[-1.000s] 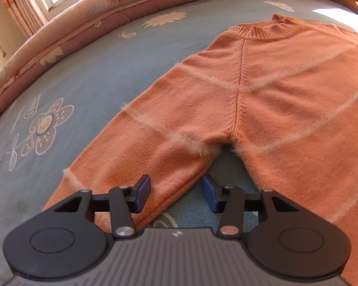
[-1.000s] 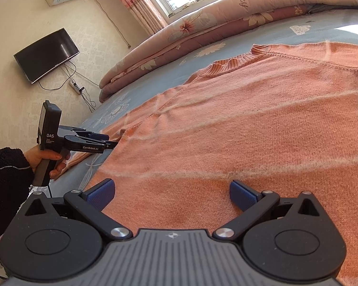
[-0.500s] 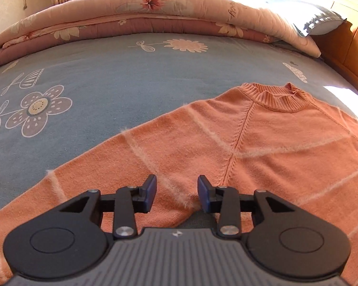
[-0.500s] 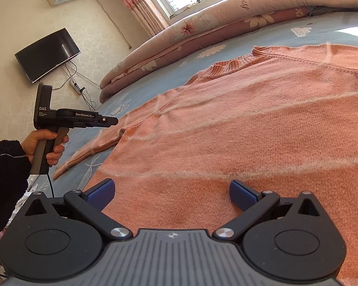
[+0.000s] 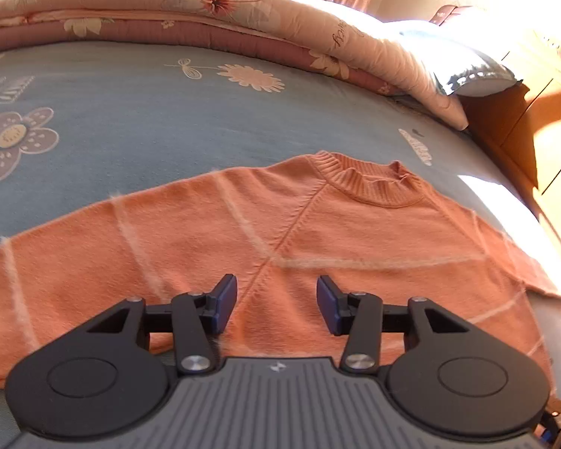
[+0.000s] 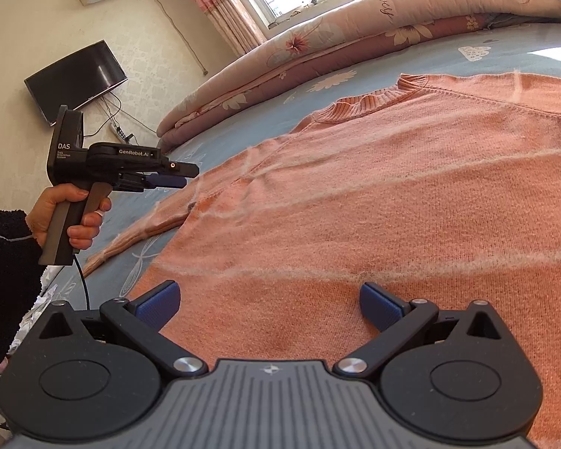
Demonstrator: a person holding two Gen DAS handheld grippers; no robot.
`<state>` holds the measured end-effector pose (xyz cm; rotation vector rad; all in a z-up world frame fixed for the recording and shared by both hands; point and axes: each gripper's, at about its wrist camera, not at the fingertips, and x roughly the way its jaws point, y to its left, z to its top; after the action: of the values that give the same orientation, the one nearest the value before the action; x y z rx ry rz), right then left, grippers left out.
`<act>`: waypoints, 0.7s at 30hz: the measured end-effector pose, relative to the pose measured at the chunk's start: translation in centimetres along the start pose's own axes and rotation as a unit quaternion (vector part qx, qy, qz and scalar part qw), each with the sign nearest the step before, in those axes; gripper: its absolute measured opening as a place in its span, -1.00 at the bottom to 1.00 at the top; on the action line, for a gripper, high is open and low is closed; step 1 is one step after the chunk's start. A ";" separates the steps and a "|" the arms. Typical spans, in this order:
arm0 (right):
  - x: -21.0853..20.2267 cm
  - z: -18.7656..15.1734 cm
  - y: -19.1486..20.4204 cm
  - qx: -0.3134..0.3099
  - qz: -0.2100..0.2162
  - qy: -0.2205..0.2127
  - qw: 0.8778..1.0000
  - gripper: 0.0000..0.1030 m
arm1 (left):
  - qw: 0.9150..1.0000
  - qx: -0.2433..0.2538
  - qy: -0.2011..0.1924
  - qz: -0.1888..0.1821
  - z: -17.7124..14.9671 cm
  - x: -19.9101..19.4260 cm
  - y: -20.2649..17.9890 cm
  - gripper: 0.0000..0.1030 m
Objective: Fold clothes
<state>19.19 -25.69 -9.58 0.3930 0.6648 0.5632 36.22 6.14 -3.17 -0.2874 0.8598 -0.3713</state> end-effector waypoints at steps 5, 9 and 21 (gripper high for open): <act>-0.1 0.1 -0.1 0.004 0.001 0.002 1.000 1.00 | 0.999 -0.035 0.036 0.016 -1.3 2.9 0.1 0.00; -0.2 0.2 -0.3 0.013 0.005 0.006 1.000 1.00 | 0.997 -0.050 0.045 0.040 -2.3 3.2 0.8 0.01; -0.1 0.2 -0.1 0.010 0.000 0.007 1.000 1.00 | 0.995 -0.064 0.057 0.043 -5.2 -0.3 1.0 0.20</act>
<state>19.30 -25.88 -9.43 0.4072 0.6841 0.5606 32.24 6.67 -6.58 -0.3498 1.0064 -0.2534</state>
